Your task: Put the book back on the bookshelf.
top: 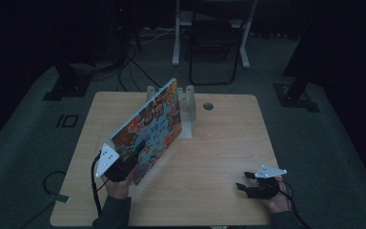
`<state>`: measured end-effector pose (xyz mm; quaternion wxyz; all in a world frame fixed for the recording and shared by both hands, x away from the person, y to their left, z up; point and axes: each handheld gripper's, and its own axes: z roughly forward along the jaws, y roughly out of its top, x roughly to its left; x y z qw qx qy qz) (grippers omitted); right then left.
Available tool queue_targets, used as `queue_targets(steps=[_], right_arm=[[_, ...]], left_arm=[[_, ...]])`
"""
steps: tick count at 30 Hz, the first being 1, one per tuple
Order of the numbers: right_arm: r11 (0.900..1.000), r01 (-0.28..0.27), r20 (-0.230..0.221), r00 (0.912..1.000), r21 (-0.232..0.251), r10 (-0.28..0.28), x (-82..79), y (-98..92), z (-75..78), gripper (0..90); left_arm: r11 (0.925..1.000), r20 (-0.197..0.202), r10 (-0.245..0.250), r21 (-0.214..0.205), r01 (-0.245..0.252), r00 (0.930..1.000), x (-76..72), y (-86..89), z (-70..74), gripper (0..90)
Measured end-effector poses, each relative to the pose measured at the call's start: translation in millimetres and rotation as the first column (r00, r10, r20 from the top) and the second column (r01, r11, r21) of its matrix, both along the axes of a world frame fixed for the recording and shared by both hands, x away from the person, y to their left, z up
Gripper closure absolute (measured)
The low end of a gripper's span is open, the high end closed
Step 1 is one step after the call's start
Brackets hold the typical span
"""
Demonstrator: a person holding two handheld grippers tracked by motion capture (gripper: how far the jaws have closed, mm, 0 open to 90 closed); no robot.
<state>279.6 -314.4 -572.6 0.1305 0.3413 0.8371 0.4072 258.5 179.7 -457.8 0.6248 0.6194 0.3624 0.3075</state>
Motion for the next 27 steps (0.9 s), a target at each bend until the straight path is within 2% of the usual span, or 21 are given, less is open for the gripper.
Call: queue_targets(steps=[9, 22, 27], right_arm=[[1.0, 0.0, 0.0, 1.0, 0.0, 0.0, 0.0, 0.0, 0.0, 35.7], [1.0, 0.0, 0.0, 1.0, 0.0, 0.0, -0.1, 0.0, 0.0, 35.7], [1.0, 0.0, 0.0, 1.0, -0.001, 0.0, -0.2, 0.1, 0.0, 35.7]], left_arm=[[0.9996, -0.014, 0.027, 0.013, -0.026, 0.9995, 0.0, 3.5, -2.9, 81.2], [0.9974, -0.031, 0.071, 0.006, -0.071, 0.997, 0.4, 7.8, -6.6, 81.2], [0.9965, -0.033, 0.082, 0.018, -0.081, 0.9961, 0.1, 8.2, -7.0, 81.2]])
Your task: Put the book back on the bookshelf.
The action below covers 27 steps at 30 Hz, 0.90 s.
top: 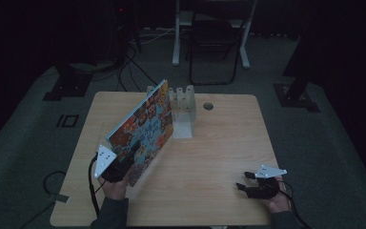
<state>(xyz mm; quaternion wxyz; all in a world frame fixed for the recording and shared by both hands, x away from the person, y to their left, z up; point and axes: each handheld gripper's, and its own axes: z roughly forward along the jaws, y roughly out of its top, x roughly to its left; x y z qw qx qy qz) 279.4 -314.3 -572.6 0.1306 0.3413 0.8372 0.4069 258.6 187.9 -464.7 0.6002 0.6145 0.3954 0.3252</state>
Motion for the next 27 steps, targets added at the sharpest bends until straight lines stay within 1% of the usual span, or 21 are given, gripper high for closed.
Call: queue_targets(steps=[7, 12, 27], right_arm=[[1.0, 0.0, 0.0, 1.0, 0.0, 0.0, 0.0, 0.0, 0.0, 35.7], [1.0, -0.001, 0.0, 1.0, 0.001, 0.001, 0.0, 0.0, 0.0, 35.6], [1.0, -0.001, -0.001, 1.0, 0.001, 0.001, 0.1, -0.1, 0.0, 35.5]], left_arm=[[0.9994, 0.005, 0.026, 0.023, -0.026, 0.9997, -0.5, -1.7, 0.3, 81.2], [0.9991, 0.004, 0.037, 0.019, -0.037, 0.9993, 0.4, -1.4, -0.5, 81.2], [0.9966, 0.002, 0.072, 0.039, -0.072, 0.9974, 0.4, -0.7, -0.5, 81.2]])
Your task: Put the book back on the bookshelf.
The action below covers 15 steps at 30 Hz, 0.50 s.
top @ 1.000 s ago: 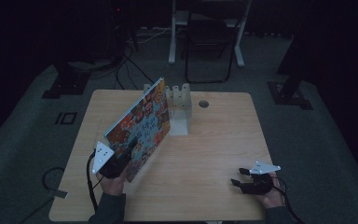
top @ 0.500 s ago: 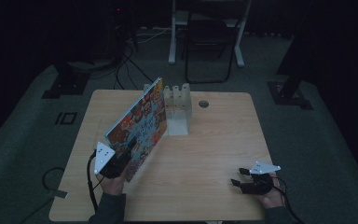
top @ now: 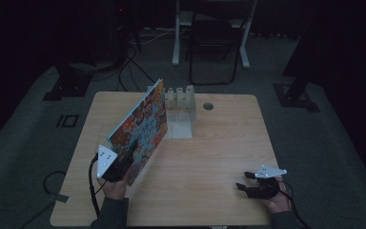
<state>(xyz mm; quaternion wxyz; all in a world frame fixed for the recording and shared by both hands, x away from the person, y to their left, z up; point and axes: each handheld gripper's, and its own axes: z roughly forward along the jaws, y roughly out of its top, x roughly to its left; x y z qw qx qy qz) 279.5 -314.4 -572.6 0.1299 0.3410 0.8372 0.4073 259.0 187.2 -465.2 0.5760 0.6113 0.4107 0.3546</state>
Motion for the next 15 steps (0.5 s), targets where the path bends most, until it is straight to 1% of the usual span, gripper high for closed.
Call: queue_targets(steps=[6, 8, 10, 15], right_arm=[[1.0, 0.0, 0.0, 1.0, 0.0, 0.0, 0.0, 0.0, 0.0, 35.5], [1.0, 0.0, 0.0, 1.0, 0.0, 0.0, 0.0, 0.0, 0.0, 35.5], [1.0, 0.0, 0.0, 1.0, 0.0, 0.0, 0.0, 0.0, 0.0, 35.5], [1.0, -0.001, -0.001, 1.0, 0.001, 0.001, 0.1, -0.1, 0.0, 35.4]], left_arm=[[0.9998, 0.003, 0.018, 0.005, -0.018, 0.9998, 1.5, -1.3, 0.6, 81.2], [0.9995, 0.005, 0.027, 0.015, -0.027, 0.9996, 2.4, -2.6, 0.1, 81.2], [0.9992, 0.005, 0.036, 0.016, -0.036, 0.9994, 3.7, -4.1, -0.5, 81.2], [0.9984, 0.003, 0.045, 0.033, -0.045, 0.999, 6.8, -6.7, -2.0, 81.2]])
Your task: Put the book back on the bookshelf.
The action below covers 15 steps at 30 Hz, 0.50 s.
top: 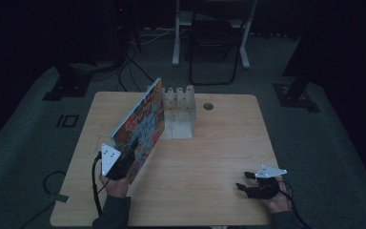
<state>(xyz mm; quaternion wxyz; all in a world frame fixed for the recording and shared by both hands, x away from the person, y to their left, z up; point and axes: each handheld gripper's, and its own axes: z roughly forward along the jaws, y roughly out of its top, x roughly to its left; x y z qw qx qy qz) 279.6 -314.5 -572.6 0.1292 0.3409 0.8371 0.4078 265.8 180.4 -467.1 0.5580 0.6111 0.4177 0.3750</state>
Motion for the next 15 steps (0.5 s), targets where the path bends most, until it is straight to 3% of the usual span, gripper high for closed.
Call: queue_targets(steps=[9, 15], right_arm=[[1.0, -0.001, 0.0, 1.0, 0.0, 0.001, 0.0, -0.1, 0.0, 35.4], [1.0, 0.0, -0.001, 1.0, 0.001, 0.0, 0.1, -0.1, 0.1, 35.3]], left_arm=[[0.9997, -0.007, 0.023, 0.012, -0.023, 0.9997, 8.5, -3.3, -3.1, 81.2], [0.999, -0.011, 0.044, -0.003, -0.044, 0.999, 12.4, -5.6, -4.3, 81.2]])
